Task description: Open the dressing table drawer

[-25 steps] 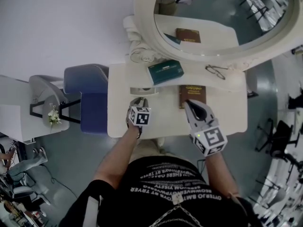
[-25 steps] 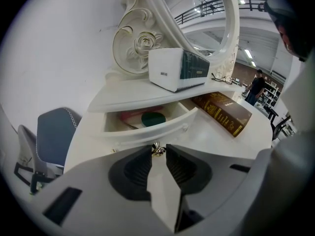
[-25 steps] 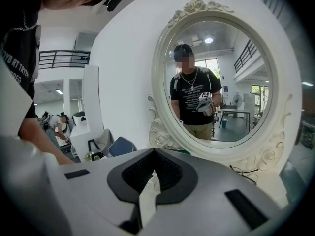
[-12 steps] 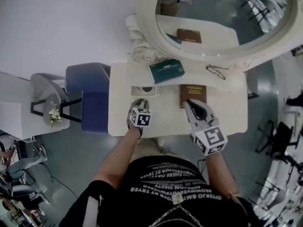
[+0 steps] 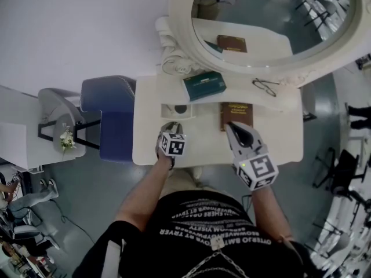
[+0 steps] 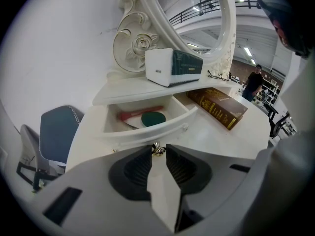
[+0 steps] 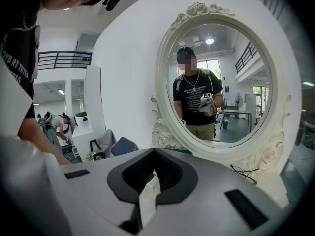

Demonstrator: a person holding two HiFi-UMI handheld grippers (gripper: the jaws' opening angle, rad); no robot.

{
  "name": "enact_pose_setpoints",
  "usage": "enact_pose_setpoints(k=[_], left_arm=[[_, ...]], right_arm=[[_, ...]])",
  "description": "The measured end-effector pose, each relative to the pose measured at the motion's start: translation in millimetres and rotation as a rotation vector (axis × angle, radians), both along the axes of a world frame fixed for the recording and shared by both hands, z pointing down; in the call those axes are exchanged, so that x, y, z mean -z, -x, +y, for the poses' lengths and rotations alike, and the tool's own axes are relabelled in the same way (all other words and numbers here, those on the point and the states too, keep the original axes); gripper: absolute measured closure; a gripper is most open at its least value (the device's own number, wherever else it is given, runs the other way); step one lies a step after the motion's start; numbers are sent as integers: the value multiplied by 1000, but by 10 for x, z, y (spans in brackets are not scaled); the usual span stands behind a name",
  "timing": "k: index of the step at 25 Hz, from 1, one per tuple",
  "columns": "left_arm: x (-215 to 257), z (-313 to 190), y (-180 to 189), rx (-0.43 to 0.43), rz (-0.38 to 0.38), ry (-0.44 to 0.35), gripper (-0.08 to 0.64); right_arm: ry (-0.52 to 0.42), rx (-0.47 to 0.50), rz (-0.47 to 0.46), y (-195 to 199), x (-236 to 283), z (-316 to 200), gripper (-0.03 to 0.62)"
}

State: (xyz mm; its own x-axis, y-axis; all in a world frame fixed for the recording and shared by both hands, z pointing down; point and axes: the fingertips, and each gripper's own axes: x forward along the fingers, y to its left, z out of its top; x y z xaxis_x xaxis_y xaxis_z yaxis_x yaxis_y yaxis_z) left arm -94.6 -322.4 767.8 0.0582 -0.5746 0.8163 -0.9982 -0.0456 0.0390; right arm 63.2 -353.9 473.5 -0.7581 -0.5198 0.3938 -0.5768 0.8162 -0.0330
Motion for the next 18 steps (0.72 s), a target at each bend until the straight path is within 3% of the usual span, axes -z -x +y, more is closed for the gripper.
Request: enact_pose_setpoints(k=[5,13,18], left_arm=[[-31,17,0,12,6,-3,468],[132,61,70,36,19,-81,433],[494,108,148,49,-3,-201,433]], right_arm=[[0,-7,-3,-34,6,22,591],[-12,-14,-19,-83,50,43,591],[-19,-15,-20,-87,60,79,591]])
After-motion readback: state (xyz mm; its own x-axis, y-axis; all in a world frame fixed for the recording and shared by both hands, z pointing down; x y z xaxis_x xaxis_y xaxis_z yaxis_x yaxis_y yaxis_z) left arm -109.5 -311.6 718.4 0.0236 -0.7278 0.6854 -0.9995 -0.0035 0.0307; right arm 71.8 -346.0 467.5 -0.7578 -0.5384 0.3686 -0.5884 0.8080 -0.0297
